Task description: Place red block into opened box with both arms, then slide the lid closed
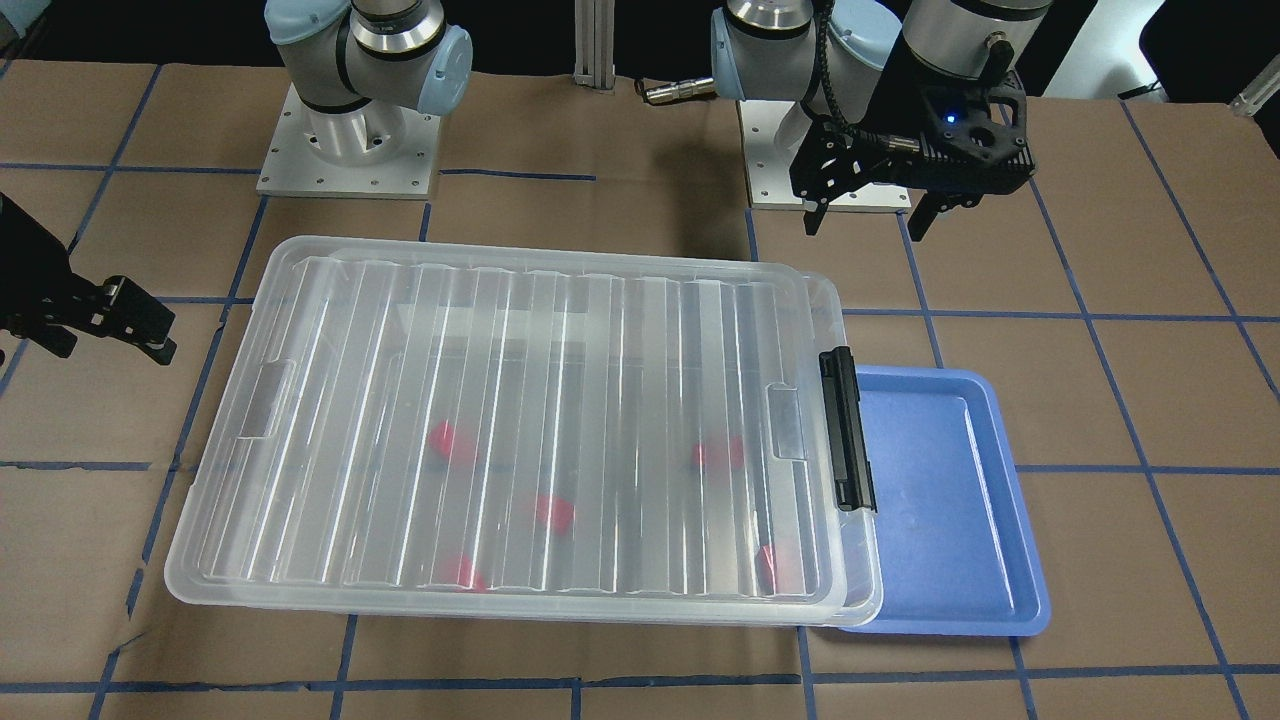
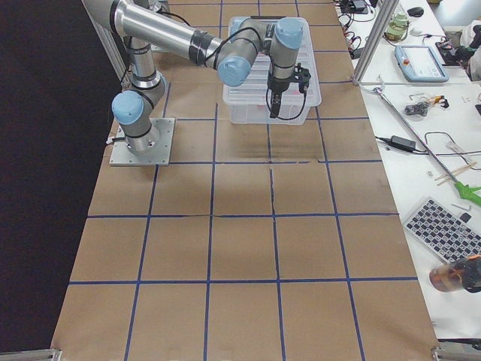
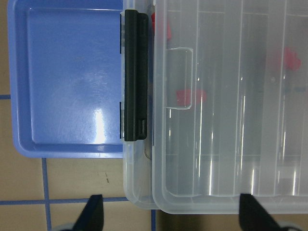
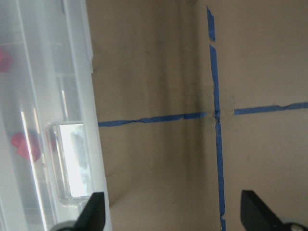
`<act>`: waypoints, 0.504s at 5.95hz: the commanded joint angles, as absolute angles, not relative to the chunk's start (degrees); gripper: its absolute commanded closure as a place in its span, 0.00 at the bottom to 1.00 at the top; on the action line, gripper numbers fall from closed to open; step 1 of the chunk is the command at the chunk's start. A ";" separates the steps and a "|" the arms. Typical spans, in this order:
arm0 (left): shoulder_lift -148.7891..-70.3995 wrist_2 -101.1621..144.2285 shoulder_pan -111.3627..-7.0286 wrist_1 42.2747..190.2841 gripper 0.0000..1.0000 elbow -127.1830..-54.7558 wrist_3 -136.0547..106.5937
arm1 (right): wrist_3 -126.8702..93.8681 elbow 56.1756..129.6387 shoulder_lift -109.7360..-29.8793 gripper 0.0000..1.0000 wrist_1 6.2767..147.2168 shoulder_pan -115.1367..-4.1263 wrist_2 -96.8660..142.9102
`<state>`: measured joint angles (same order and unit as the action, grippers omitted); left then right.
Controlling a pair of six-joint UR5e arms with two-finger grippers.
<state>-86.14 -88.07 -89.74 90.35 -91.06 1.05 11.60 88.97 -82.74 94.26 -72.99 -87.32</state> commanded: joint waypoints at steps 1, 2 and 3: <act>-86.13 -88.07 -89.65 90.35 0.02 -91.05 1.05 | 3.66 80.29 -82.62 0.00 84.96 -79.42 -87.63; -86.13 -88.07 -89.65 90.35 0.02 -91.05 1.05 | 0.82 77.20 -82.44 0.00 80.99 -82.24 -87.63; -86.13 -88.07 -89.65 90.35 0.02 -91.05 1.05 | -2.25 76.82 -82.53 0.00 80.25 -85.75 -87.63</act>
